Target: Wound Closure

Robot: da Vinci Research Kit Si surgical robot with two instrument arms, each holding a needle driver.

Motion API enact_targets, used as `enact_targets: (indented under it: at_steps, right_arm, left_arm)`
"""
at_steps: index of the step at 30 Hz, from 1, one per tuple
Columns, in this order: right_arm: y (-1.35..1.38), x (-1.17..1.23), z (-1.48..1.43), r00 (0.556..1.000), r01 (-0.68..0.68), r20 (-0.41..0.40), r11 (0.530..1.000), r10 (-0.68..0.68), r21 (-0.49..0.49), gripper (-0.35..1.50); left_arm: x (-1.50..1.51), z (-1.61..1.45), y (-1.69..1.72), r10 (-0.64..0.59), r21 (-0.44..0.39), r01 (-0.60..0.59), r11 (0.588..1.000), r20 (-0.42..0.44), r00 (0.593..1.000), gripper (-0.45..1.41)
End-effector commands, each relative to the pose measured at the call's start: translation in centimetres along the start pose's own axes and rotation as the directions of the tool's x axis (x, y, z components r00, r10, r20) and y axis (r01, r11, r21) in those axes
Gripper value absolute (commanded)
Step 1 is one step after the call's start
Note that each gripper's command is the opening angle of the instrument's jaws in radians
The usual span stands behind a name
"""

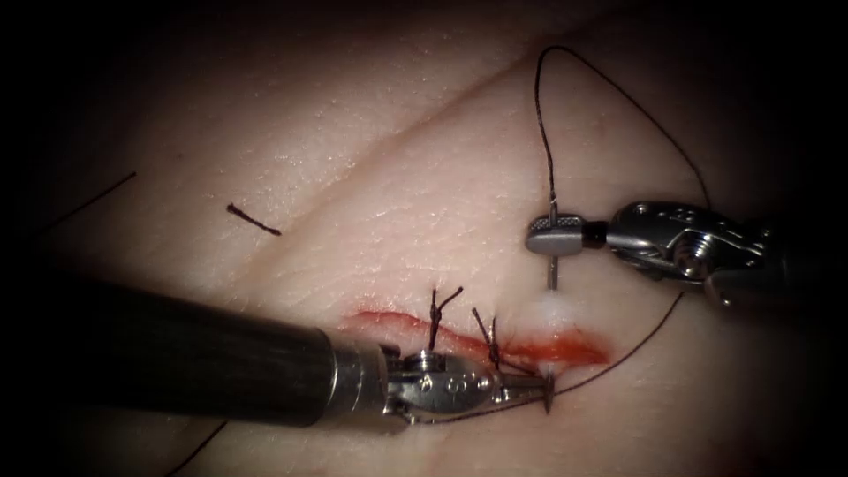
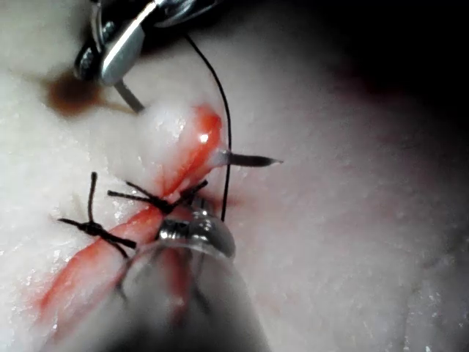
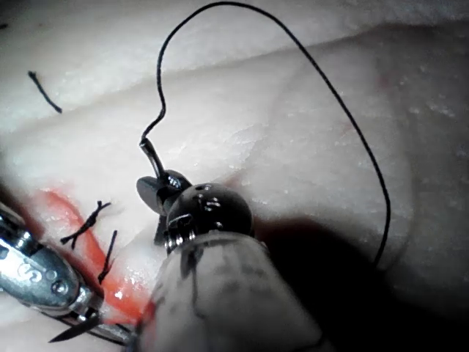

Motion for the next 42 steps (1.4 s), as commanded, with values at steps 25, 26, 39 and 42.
enact_targets:
  at_steps: [25, 26, 39, 42]
  right_arm:
    - [-0.44, -0.72, 0.01, 0.966, -0.254, 0.077, 0.961, 0.246, 0.106, -0.35]
    - [-0.38, -0.62, -0.02, 0.966, -0.257, 0.041, 0.956, 0.254, 0.14, 0.31]
    - [0.04, 0.11, -0.6, 0.984, -0.087, -0.132, 0.969, 0.12, 0.233, 1.31]
    - [0.04, 0.08, -0.64, 0.985, -0.078, -0.133, 0.969, 0.112, 0.236, 1.31]
  left_arm:
    - [0.12, -0.02, 0.12, 0.076, -0.011, -0.076, 0.997, -0.003, 0.997, -0.13]
    - [0.14, -0.04, 0.16, 0.106, -0.017, -0.106, 0.994, -0.003, 0.994, -0.11]
    - [0.16, -0.31, 0.4, 0.39, 0.027, -0.389, 0.921, -0.07, 0.918, 0.12]
    - [0.29, -0.28, 0.36, 0.504, 0.071, -0.499, 0.864, -0.091, 0.859, 0.41]
